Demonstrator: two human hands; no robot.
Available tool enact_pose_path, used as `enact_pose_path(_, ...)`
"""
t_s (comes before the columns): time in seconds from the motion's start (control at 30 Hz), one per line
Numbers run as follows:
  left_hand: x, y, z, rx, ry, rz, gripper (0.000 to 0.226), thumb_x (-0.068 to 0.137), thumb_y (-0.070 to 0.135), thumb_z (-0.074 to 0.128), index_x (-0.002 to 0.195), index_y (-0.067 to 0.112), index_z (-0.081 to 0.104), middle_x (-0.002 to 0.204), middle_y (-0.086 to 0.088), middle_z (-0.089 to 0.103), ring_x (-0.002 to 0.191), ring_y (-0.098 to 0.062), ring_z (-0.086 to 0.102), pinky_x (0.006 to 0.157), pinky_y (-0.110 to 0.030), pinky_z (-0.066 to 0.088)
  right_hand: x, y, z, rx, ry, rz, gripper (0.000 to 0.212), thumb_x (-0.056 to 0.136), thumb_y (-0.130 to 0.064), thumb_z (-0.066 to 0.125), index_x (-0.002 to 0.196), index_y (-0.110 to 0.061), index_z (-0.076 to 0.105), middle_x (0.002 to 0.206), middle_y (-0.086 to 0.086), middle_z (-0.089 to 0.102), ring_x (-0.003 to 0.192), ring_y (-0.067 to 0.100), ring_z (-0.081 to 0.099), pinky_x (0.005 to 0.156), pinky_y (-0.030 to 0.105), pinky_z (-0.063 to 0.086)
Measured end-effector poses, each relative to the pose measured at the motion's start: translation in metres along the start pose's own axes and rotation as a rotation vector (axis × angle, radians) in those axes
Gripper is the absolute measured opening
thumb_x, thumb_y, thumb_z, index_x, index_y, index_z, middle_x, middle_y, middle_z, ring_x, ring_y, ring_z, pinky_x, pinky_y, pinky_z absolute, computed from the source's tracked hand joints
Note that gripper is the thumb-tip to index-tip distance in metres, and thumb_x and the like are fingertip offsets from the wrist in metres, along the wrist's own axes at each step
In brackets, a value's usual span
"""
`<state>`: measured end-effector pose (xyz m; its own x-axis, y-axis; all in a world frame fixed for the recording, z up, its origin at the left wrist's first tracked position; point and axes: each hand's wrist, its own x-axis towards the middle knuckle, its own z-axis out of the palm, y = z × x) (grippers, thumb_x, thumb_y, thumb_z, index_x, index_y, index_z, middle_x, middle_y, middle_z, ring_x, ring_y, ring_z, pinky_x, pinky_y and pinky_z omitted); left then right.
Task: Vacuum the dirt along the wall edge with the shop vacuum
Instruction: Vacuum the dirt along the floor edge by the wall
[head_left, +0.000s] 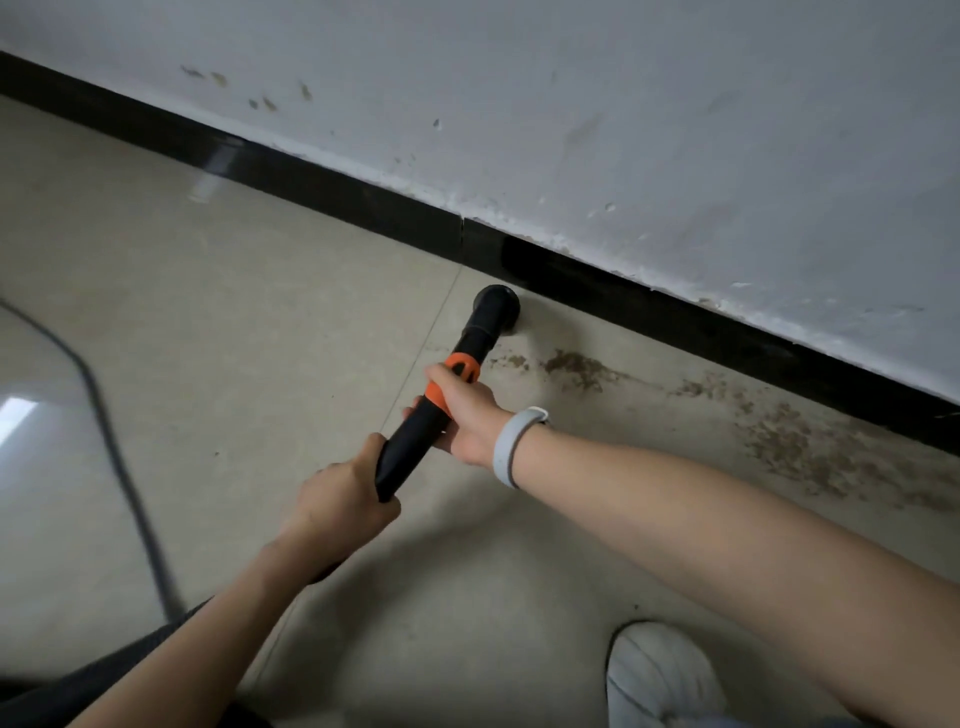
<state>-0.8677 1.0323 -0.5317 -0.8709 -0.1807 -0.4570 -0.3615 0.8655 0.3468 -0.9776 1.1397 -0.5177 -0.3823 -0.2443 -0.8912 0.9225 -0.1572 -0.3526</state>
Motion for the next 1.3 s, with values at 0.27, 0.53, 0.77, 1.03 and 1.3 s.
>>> enact_pose_path(0.27, -0.015, 0.004, -0.003, -0.002, -0.187, 0.12, 0.03, 0.079, 0.019, 0.059, 0.086, 0.032, 0.033, 0.065, 0.008, 0.05, 0.058, -0.01, 0.049, 0.048, -0.017, 0.032, -0.02, 0.028, -0.025, 0.049, 0.121, -0.025, 0.017, 0.091, -0.02, 0.057, 0.101, -0.01, 0.047, 0.089, 0.008, 0.058, 0.065, 0.016, 0.063, 0.079, 0.033, 0.057)
enact_pose_path(0.53, -0.013, 0.032, 0.007, -0.009, -0.278, 0.173, 0.029, 0.079, 0.02, 0.059, 0.093, 0.032, 0.036, 0.07, 0.006, 0.055, 0.064, -0.014, 0.055, 0.056, -0.023, 0.04, -0.027, 0.022, -0.054, 0.049, 0.242, -0.042, 0.019, 0.091, -0.023, 0.057, 0.102, -0.011, 0.047, 0.083, 0.006, 0.061, 0.069, 0.019, 0.066, 0.084, 0.037, 0.057)
enact_pose_path(0.77, 0.0, 0.075, 0.016, 0.017, -0.323, 0.269, 0.03, 0.08, 0.021, 0.06, 0.096, 0.03, 0.035, 0.07, 0.008, 0.05, 0.066, -0.014, 0.053, 0.052, -0.018, 0.036, -0.036, 0.002, -0.094, 0.131, 0.297, -0.067, 0.021, 0.09, -0.022, 0.059, 0.102, -0.01, 0.048, 0.088, 0.01, 0.06, 0.07, 0.021, 0.065, 0.08, 0.037, 0.057)
enact_pose_path(1.03, 0.009, 0.13, 0.04, 0.058, -0.399, 0.419, 0.032, 0.082, 0.023, 0.059, 0.098, 0.03, 0.032, 0.068, 0.01, 0.046, 0.06, -0.009, 0.048, 0.048, -0.015, 0.032, -0.054, -0.009, -0.155, 0.249, 0.406, -0.115, 0.033, 0.091, -0.022, 0.06, 0.117, -0.009, 0.045, 0.089, 0.011, 0.058, 0.068, 0.021, 0.064, 0.071, 0.034, 0.056)
enact_pose_path(1.3, 0.022, 0.157, 0.047, 0.148, -0.35, 0.464, 0.03, 0.083, 0.022, 0.055, 0.108, 0.019, 0.039, 0.072, 0.005, 0.046, 0.066, -0.02, 0.049, 0.052, -0.026, 0.034, -0.052, -0.025, -0.177, 0.364, 0.412, -0.176, 0.023, 0.088, -0.017, 0.062, 0.103, -0.006, 0.048, 0.084, 0.013, 0.053, 0.07, 0.023, 0.059, 0.065, 0.036, 0.056)
